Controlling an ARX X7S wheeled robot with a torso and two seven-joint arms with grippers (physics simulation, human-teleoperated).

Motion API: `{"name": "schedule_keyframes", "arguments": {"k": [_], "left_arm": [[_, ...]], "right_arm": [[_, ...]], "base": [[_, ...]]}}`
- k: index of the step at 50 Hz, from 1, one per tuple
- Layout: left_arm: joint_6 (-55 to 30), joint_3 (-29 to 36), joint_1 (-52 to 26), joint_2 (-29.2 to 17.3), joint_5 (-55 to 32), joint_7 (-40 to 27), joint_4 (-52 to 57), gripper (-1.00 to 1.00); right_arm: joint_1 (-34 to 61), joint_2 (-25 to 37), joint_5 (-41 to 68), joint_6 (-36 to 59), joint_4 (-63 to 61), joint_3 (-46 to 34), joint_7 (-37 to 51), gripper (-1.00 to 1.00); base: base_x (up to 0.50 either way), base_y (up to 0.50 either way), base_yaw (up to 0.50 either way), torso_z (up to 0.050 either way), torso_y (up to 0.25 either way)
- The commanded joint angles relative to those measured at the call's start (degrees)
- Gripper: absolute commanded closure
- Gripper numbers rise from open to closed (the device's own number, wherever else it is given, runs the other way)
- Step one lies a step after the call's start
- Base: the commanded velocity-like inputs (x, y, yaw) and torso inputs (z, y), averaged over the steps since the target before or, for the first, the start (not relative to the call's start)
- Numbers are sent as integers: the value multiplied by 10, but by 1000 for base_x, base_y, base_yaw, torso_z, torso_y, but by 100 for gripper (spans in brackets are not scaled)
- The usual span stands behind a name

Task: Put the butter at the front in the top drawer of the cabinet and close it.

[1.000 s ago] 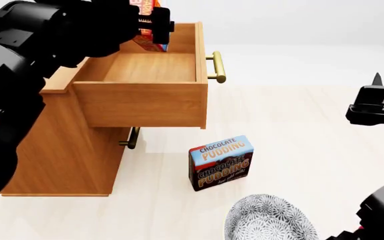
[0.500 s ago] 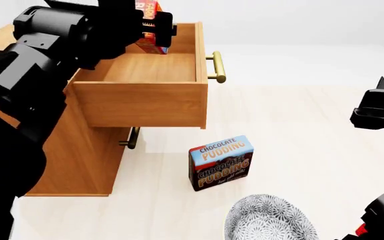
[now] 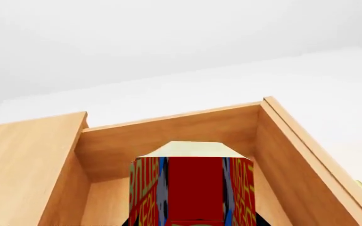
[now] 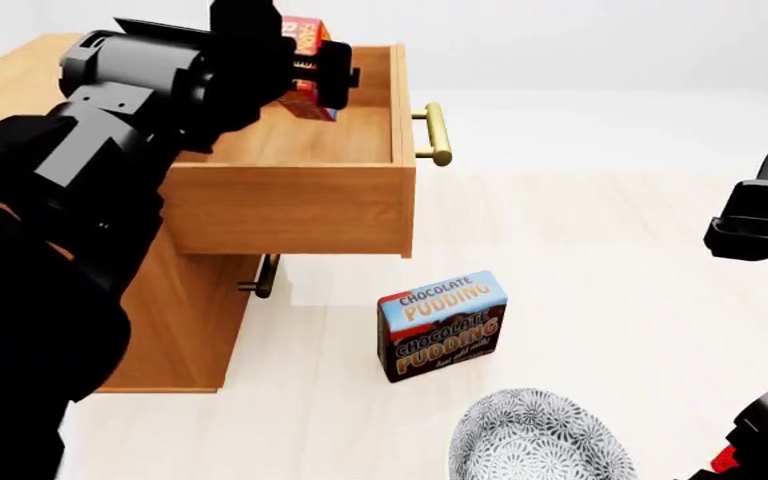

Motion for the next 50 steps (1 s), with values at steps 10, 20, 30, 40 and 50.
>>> {"name": "schedule_keyframes", "arguments": {"k": [10, 20, 30, 40, 50], "left_arm": [[-11, -55, 2, 11, 71, -4, -6, 100], [-17, -72, 4, 11, 93, -3, -6, 100], [-18, -78, 4, 11, 99, 1, -4, 100], [-16, -83, 1, 9, 103, 4, -3, 100], [-19, -84, 6, 6, 105, 2, 5, 100]], "right_arm": [[-4, 0, 8, 1, -1, 8, 3, -100], [-4, 0, 10, 4, -2, 9, 3, -100], [-3, -1, 11, 6, -2, 8, 5, -100], [-1, -1, 10, 13, -4, 5, 4, -100], [0, 1, 6, 22, -9, 2, 1, -100]], "base": [[0, 0, 0, 1, 1], [0, 0, 0, 0, 1], [0, 0, 0, 1, 1], [0, 0, 0, 0, 1], [0, 0, 0, 0, 2]]}}
